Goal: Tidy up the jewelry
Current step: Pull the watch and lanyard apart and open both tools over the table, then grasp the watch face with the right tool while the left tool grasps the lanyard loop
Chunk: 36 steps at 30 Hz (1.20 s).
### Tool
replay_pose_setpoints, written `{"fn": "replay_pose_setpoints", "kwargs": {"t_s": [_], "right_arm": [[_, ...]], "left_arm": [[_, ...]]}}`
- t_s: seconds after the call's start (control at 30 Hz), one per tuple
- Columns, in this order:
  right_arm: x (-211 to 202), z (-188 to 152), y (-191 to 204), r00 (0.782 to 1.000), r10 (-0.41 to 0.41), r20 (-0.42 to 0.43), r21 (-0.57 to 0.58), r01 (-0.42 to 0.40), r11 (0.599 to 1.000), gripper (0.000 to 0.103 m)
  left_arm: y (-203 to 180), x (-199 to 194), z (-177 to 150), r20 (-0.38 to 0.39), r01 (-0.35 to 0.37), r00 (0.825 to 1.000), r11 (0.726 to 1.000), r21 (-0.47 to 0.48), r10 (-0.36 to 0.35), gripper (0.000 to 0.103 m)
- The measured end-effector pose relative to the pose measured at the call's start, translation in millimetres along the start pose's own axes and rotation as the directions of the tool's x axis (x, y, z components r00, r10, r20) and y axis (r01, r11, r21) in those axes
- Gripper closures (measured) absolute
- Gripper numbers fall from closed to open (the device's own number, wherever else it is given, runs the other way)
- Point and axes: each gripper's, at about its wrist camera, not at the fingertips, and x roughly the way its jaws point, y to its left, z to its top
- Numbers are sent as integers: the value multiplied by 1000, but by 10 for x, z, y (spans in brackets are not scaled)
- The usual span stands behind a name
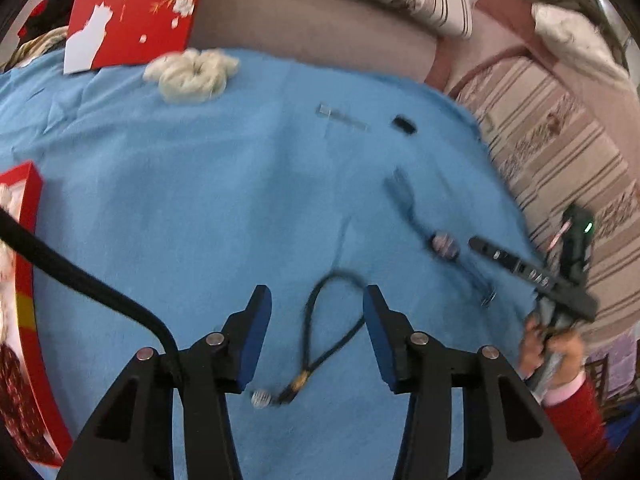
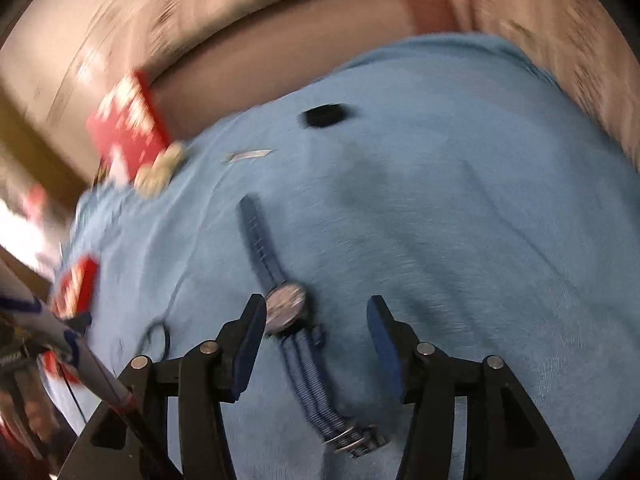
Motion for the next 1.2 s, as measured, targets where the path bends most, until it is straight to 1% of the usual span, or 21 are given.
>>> {"fn": "replay_pose_setpoints", "kwargs": {"t_s": [0.07,0.13,0.23,0.33,0.43,0.6,0.63,0.73,0.8,0.83,0.87,0.9,0.93,1.0,1.07,1.2], "right_arm": [[59,-34,147,999,-35,-22,-93,33,995,45],[158,-44,276,997,-64,-41,-162,57,985,45],[317,-49,416,993,-106,-53,-223,92,971,45],[411,-68,471,987,-154,-51,-265,135,955,44],[477,-53,476,983,-176,-56,-283,154,947,44],[541,-47,503,979,-196,-59,-301,170,938,44],[538,-51,503,978,-199,-57,-301,173,938,45],[529,-53,494,977,-205,-52,-294,181,938,57],[526,-37,474,979,-194,-59,-277,170,946,57],[526,-33,473,979,-193,-60,-272,170,947,57],[525,-36,475,979,-194,-59,-270,171,948,58],[517,-37,480,979,-195,-56,-264,174,949,58],[503,-41,481,979,-194,-53,-254,175,951,58],[456,-42,473,982,-182,-46,-222,168,961,58],[392,-35,471,985,-169,-36,-196,159,968,58],[158,-19,582,990,-144,4,-175,143,974,58]], "left_arm": [[-16,69,-144,-26,3,1000,1000,31,-2,57],[-37,142,-279,-43,-14,999,997,71,17,57],[-61,194,-414,-50,-45,997,990,133,52,57],[-75,212,-525,-55,-68,995,976,206,81,57],[-78,227,-613,-73,-57,994,960,273,80,57],[-92,265,-650,-95,-25,994,943,333,60,57],[-105,270,-650,-97,-23,994,940,341,59,57],[-169,301,-642,-102,-27,992,926,376,70,57],[-237,343,-634,-103,-33,992,919,394,79,57],[-281,378,-627,-102,-44,990,912,409,94,60],[-314,401,-615,-98,-57,989,908,416,107,66],[-327,409,-604,-94,-67,989,906,417,116,85],[-325,408,-576,-94,-70,989,914,401,117,97],[-284,373,-539,-93,-56,991,933,355,94,97],[-223,261,-534,-60,-76,993,946,316,100,97],[-92,-88,-544,6,-83,996,968,237,84,97]]}}
